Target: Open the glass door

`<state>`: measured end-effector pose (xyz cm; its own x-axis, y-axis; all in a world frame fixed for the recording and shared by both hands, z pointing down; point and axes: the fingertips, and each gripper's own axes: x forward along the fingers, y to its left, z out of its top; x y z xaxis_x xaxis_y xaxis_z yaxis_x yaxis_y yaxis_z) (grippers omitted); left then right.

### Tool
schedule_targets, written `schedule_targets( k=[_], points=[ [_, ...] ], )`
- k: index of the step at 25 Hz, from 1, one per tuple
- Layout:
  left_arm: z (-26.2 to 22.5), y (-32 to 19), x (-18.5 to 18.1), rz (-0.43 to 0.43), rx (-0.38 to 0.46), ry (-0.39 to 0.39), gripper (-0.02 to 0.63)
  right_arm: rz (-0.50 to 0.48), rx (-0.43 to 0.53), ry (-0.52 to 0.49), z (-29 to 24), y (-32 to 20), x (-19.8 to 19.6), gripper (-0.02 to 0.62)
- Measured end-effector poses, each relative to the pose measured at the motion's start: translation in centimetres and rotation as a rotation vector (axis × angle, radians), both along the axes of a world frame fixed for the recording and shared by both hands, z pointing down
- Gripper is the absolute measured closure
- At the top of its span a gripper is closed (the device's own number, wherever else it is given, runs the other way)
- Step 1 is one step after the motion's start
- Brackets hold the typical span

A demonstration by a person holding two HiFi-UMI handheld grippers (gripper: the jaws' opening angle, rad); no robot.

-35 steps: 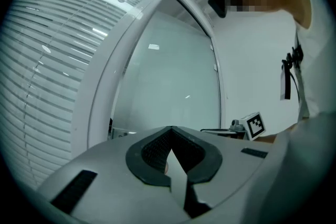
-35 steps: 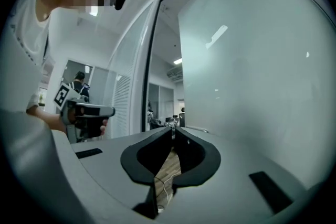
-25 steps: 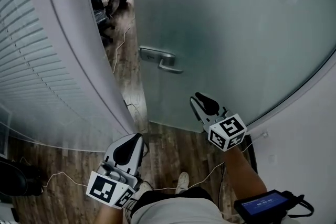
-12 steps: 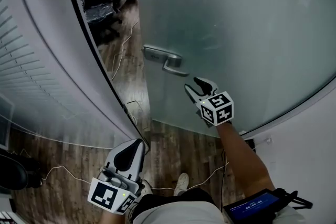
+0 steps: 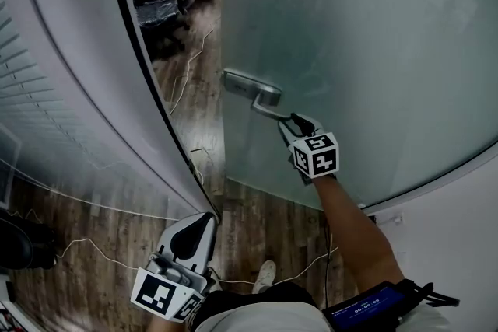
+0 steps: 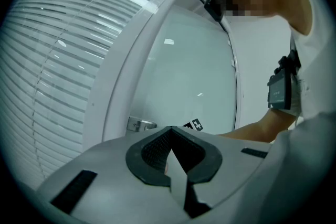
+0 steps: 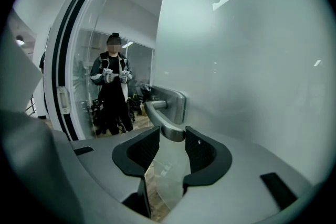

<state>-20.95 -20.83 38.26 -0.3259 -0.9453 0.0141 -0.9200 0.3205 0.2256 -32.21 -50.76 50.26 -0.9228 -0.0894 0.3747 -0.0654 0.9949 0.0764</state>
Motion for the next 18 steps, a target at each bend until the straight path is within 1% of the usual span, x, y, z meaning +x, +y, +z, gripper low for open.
schedule_targets(
  k=[1,8,15,18],
  points=[
    [0.0,0.1,-0.1,-0.002,0.001,0.001,0.612,0.002,-0.002,0.001,-0.1,-0.1,0.0,0.449],
    [0.4,-0.2,-0.2,-0.004,-0.008,0.004,0.612,-0.028,0.047,0.014,-0.1,-0.6,-0.2,0.459],
    [-0.3,0.4,-0.2,-0.003,-0.009,0.006,0.612,0.006,0.046,0.04,-1.1,-1.4,-1.7,0.46],
    [0.8,1.0,0.3,-0.007,-0.008,0.004,0.612,0.038,0.047,0.052,-0.2,-1.9,-1.9,0.46]
  ],
)
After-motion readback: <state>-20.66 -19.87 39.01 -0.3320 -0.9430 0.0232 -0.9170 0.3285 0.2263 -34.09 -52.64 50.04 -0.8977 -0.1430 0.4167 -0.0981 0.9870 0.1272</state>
